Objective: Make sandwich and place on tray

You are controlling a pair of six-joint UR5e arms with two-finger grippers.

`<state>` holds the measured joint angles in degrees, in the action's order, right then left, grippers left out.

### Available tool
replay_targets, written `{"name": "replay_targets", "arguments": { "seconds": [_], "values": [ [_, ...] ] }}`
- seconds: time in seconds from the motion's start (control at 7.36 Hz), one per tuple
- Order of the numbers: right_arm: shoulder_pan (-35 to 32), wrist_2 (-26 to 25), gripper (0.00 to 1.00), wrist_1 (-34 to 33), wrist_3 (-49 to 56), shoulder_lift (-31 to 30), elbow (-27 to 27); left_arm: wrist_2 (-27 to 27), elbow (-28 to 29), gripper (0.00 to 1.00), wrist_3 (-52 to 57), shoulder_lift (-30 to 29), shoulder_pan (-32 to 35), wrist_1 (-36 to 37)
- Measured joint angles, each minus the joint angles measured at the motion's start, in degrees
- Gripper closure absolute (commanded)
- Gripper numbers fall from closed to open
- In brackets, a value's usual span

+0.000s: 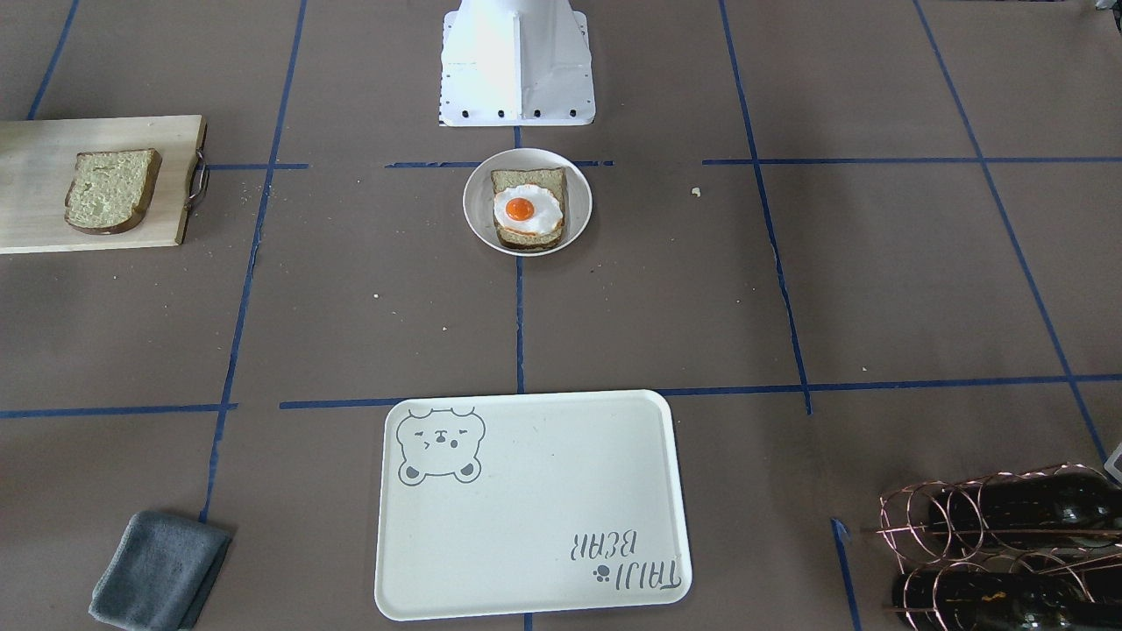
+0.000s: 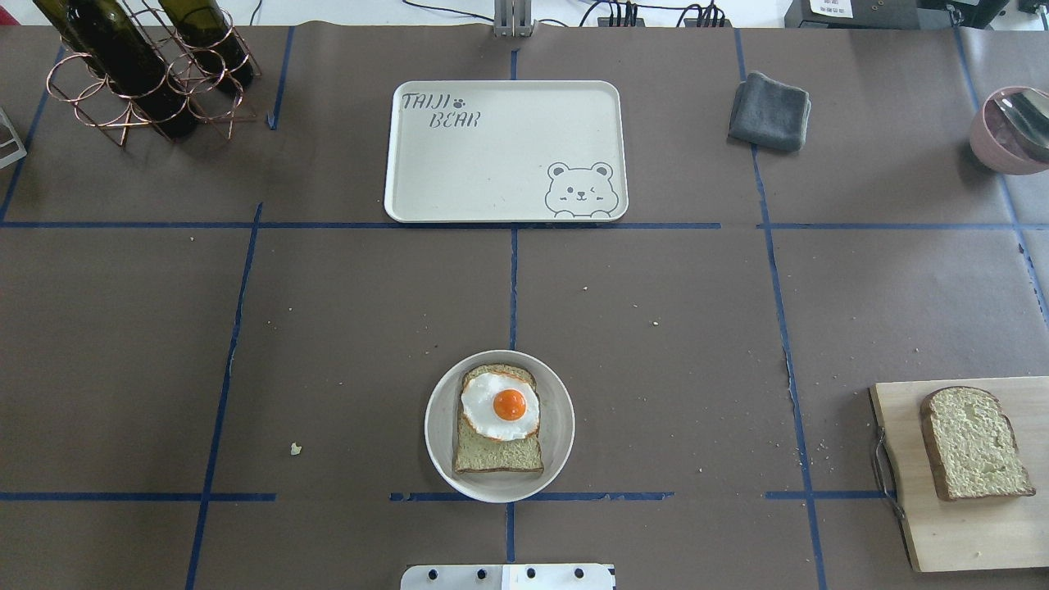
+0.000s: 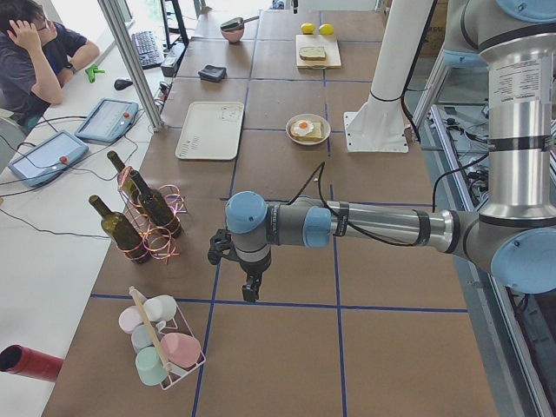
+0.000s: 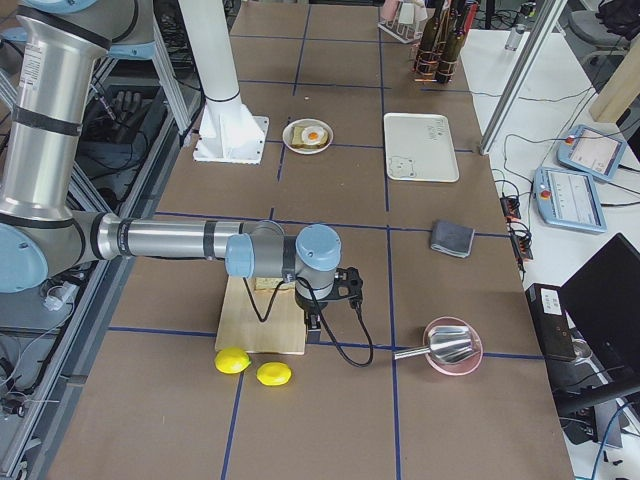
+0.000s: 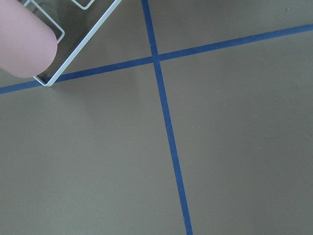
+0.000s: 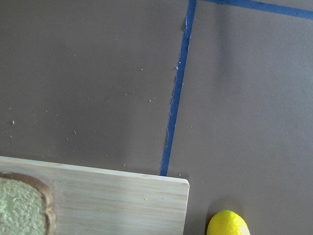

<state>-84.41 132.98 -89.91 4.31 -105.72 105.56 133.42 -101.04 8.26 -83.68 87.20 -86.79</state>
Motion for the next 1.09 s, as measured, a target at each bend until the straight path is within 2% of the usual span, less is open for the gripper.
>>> {"name": "replay_targets", "arguments": {
  "seconds": [0.81,1.09],
  "values": [
    [1.93,0.3,0.0,0.18,-0.2,0.73,1.02,0.22,-0.18,0.0,0.09,0.09,0.0,0.07],
    [2.02,0.03,0.0,0.33,-0.62,4.69,0.16,0.22,-1.01,0.0,0.09,0.14,0.07,0.03]
  ]
}}
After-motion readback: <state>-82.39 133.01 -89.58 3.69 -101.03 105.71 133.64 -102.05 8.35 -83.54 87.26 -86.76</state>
